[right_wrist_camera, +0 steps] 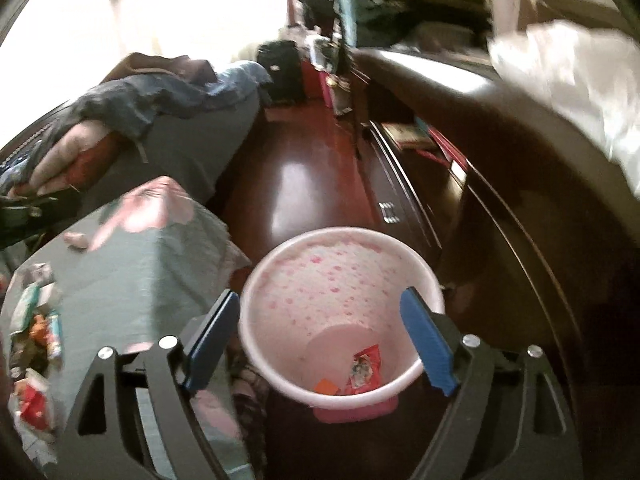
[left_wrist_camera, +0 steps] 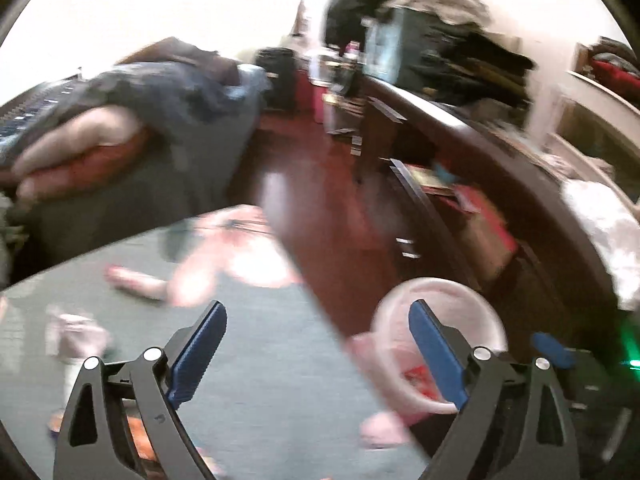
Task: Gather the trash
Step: 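Return to the table and grasp the white glue stick with the left tool, then grasp the candy tube with the right tool while the left tool holds the glue stick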
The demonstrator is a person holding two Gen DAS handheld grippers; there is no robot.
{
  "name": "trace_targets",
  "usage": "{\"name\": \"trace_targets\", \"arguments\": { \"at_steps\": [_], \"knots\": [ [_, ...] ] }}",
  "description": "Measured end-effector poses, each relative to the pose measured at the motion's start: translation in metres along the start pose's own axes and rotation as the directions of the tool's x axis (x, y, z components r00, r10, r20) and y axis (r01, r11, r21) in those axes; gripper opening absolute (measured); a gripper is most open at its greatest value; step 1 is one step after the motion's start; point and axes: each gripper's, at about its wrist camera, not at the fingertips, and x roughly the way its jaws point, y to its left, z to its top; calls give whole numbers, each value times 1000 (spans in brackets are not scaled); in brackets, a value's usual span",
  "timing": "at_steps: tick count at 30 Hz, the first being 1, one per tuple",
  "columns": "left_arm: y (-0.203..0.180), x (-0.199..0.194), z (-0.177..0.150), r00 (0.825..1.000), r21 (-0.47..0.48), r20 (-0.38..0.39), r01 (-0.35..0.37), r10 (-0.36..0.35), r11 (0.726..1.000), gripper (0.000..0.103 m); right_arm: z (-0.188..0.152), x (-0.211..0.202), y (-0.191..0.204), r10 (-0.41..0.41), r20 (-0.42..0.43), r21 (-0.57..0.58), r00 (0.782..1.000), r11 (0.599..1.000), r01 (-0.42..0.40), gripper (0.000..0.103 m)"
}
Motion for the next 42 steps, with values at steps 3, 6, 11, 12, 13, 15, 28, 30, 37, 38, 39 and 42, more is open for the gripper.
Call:
{"name": "trace_targets", "arguments": {
  "at_steps": [3, 6, 11, 12, 13, 15, 28, 30, 37, 38, 39, 42],
  "knots": [
    [40, 1, 5, 998, -7, -5, -57, 57, 998, 95, 3, -13, 19, 39, 16, -32, 999, 999, -38, 86],
    [76, 9, 13, 997, 45, -21, -73, 74, 996, 99, 5, -22, 37, 60, 25, -71, 998, 996, -58, 86],
    [131, 36, 18, 995, 84, -91, -42, 49, 996, 99, 8, -25, 66, 88, 27, -118, 996, 989, -85, 86],
    [140, 45, 19, 993, 93, -115, -19, 30, 996, 99, 9, -24, 70, 93, 28, -124, 995, 988, -89, 86],
    [146, 54, 20, 991, 99, -137, 0, 14, 995, 99, 10, -23, 76, 100, 28, -131, 995, 987, -95, 86],
    [157, 70, 20, 986, 102, -170, 14, 4, 995, 99, 11, -23, 84, 109, 27, -144, 994, 984, -104, 86],
    [177, 130, 10, 957, 148, -290, 68, -23, 987, 99, 18, -5, 136, 165, 14, -233, 986, 960, -157, 86],
    [178, 127, 11, 961, 142, -276, 75, -33, 987, 86, 19, -6, 143, 176, 12, -244, 984, 955, -168, 86],
    [180, 115, 8, 965, 130, -259, 74, -38, 989, 86, 22, -9, 172, 221, -2, -291, 975, 933, -212, 86],
    [182, 111, 8, 967, 123, -251, 68, -36, 990, 86, 22, -9, 177, 231, -11, -298, 973, 928, -223, 86],
    [184, 103, 8, 971, 113, -237, 63, -34, 992, 86, 22, -8, 181, 238, -23, -304, 971, 924, -233, 86],
    [196, 73, 8, 982, 55, -186, 51, -39, 997, 86, 16, -2, 197, 264, -82, -322, 961, 905, -276, 86]
  ]
}}
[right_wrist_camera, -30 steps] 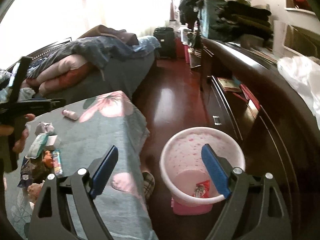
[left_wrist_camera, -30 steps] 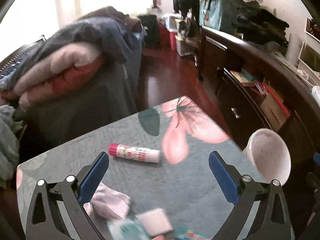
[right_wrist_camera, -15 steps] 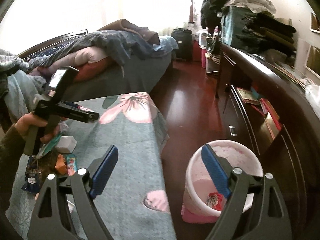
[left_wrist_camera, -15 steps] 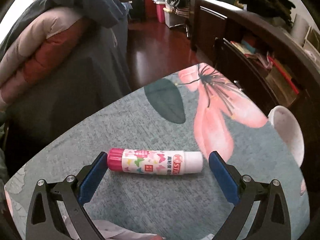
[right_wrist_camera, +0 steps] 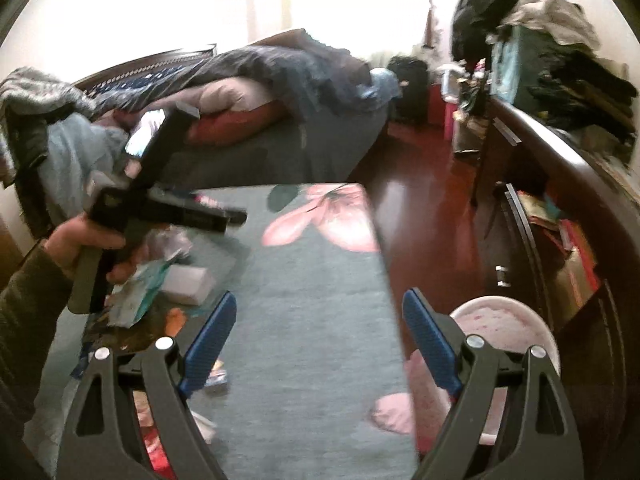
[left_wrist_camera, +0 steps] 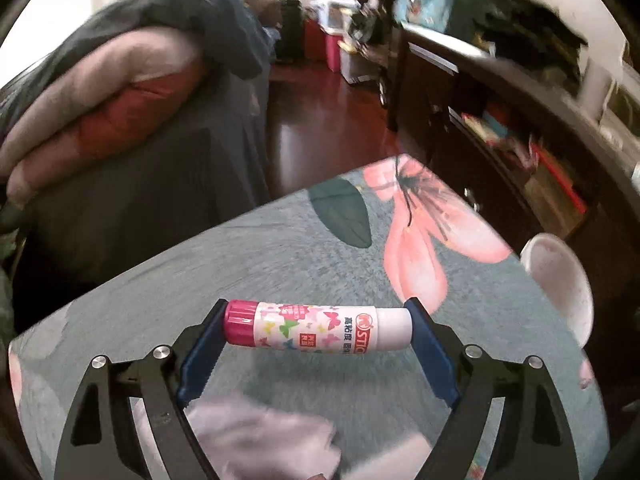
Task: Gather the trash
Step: 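Grasp the candy tube with the right tool while the left tool holds the glue stick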
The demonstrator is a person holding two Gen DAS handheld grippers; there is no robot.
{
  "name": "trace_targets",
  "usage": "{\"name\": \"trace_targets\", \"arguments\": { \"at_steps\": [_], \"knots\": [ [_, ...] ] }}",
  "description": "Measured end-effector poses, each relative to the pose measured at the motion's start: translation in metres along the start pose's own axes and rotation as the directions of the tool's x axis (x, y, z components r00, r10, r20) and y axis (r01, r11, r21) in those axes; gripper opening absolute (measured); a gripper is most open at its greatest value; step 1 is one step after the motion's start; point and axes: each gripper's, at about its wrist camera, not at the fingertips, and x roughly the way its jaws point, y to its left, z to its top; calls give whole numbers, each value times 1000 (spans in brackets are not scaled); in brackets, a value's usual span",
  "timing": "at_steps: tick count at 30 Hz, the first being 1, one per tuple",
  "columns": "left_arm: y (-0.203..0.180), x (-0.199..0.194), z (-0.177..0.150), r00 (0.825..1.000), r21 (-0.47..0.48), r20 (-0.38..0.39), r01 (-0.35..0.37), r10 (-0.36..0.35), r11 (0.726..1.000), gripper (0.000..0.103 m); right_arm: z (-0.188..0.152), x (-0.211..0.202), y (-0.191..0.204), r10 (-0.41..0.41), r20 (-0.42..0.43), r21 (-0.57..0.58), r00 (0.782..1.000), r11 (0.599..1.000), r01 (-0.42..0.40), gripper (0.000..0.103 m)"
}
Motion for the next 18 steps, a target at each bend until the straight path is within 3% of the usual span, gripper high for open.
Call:
{"name": "trace_targets", "arguments": {
  "at_steps": [4, 9, 18],
  "knots": [
    [12, -49, -16, 996, -77, 85, -15, 21, 997, 86, -4, 25, 28, 23, -90, -63, 996, 998, -29, 86],
    [20, -94, -45, 988, -121, 148, -24, 42, 992, 86, -13, 46, 53, 9, -168, -131, 986, 991, -32, 77],
    [38, -130, -77, 981, -194, 191, 2, 36, 981, 86, -22, 75, 79, 1, -296, -198, 955, 978, -63, 57]
  ]
}}
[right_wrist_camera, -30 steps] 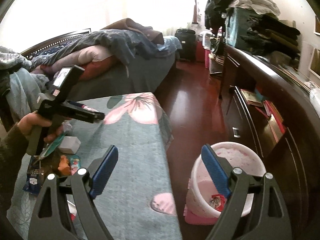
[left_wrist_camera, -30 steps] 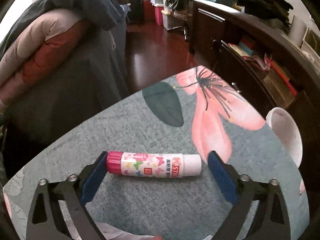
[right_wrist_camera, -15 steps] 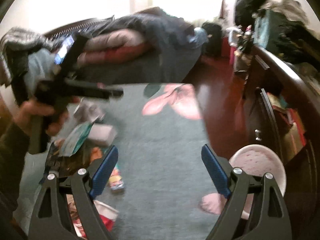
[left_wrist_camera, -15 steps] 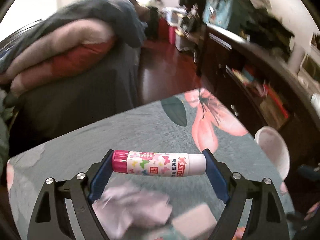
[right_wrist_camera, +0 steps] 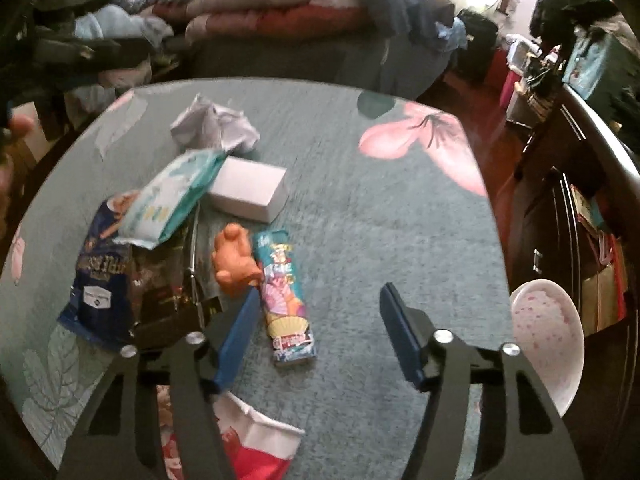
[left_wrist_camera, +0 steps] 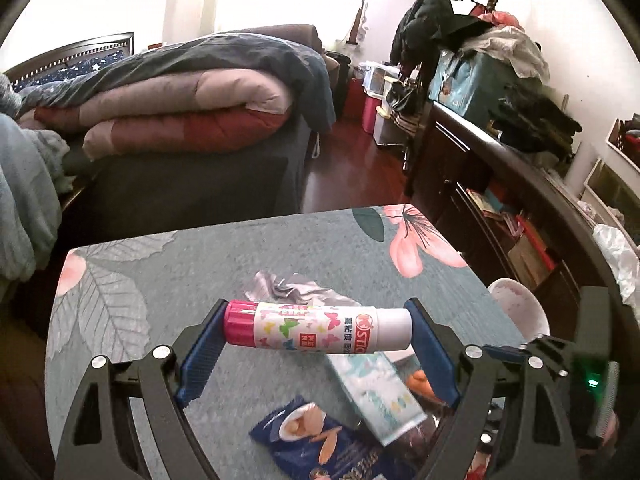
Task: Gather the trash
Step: 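Grasp the candy tube with the right tool while the left tool holds the glue stick, then carry the glue stick and candy tube to the wastebasket and release both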
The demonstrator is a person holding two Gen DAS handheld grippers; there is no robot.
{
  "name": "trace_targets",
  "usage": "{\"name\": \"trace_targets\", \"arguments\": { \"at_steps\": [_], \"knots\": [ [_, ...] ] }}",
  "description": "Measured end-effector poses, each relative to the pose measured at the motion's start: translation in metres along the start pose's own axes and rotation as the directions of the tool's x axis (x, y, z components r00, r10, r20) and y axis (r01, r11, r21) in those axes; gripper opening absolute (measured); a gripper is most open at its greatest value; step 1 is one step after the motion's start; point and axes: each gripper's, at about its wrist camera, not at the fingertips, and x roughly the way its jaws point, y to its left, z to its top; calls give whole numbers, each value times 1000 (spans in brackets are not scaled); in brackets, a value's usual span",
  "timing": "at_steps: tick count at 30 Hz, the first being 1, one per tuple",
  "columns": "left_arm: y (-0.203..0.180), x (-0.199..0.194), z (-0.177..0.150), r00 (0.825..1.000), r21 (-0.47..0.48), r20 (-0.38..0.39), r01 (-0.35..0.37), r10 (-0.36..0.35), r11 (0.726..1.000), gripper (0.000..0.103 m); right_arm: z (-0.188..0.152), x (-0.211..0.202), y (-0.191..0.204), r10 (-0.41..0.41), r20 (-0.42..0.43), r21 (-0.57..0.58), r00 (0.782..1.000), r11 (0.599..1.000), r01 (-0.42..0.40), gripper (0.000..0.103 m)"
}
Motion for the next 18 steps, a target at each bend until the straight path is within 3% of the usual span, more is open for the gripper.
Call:
{"name": "trace_targets", "arguments": {
  "at_steps": [4, 6, 18],
  "knots": [
    [3, -11, -4, 1000, -6, 24, -4, 4, 1000, 86, 4, 7, 3, 28, -17, -12, 999, 1000, -29, 45],
    [4, -15, -6, 999, -10, 32, 2, -2, 1000, 86, 7, 9, 4, 87, -29, -8, 996, 996, -87, 25],
    [-2, -31, -16, 998, -23, 65, -26, 28, 999, 86, -7, -13, -12, 61, 35, 53, 998, 997, -62, 24]
  ]
}}
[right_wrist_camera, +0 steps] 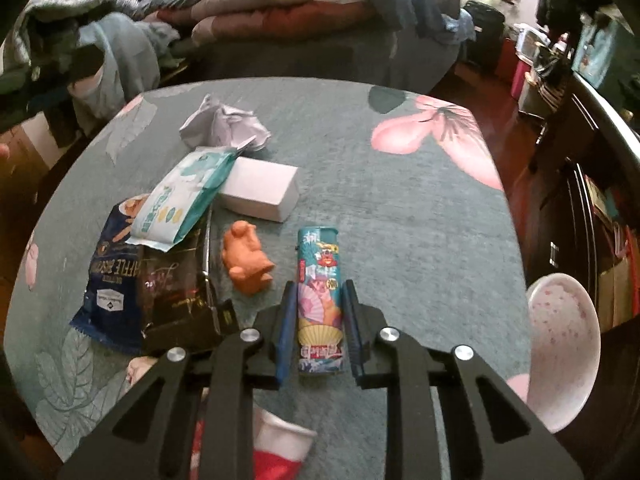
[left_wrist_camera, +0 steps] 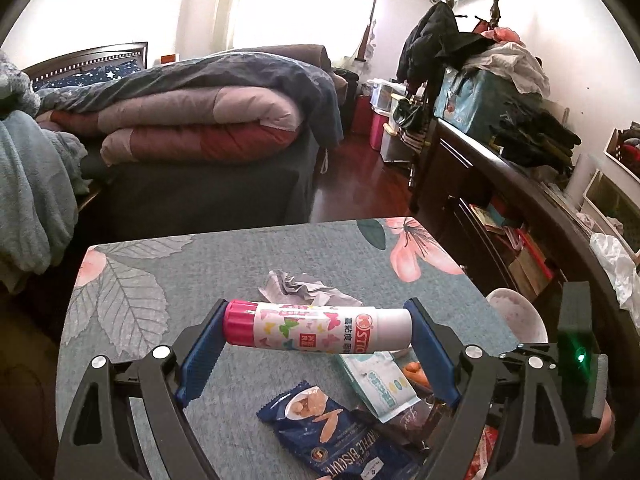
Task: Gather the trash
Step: 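Carry the glue stick and candy tube to the wastebasket and release both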
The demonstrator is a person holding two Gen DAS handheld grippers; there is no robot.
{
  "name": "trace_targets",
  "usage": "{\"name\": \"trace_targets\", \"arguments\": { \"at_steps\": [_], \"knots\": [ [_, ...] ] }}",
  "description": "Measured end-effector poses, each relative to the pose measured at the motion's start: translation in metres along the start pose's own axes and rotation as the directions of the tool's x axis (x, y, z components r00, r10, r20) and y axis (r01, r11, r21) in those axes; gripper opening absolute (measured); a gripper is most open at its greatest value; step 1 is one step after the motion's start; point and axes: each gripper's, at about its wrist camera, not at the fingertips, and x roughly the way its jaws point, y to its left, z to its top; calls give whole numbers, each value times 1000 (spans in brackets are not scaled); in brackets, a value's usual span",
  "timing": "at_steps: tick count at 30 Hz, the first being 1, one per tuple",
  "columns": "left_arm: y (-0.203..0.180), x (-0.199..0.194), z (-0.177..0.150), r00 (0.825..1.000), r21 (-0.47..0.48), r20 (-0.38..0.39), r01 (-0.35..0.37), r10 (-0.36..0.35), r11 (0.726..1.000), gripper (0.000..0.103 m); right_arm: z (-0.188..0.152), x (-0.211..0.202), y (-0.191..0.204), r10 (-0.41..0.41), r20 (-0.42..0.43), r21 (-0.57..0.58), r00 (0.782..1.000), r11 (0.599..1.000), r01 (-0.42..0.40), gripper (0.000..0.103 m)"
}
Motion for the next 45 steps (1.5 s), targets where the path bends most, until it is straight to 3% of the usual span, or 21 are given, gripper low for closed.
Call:
{"name": "trace_targets", "arguments": {
  "at_steps": [19, 31, 45],
  "knots": [
    [-37, -66, -10, 995, 26, 94, -48, 45, 999, 86, -30, -93, -24, 2, 154, 130, 988, 991, -22, 24],
    [-88, -80, -9, 992, 104, 121, 12, -24, 995, 86, -53, -128, -49, -22, 204, 192, 979, 981, -18, 24],
    [-155, -60, -2, 989, 192, 92, 100, -119, 976, 86, -81, -147, -102, -72, 235, 302, 969, 953, -3, 24]
  ]
}}
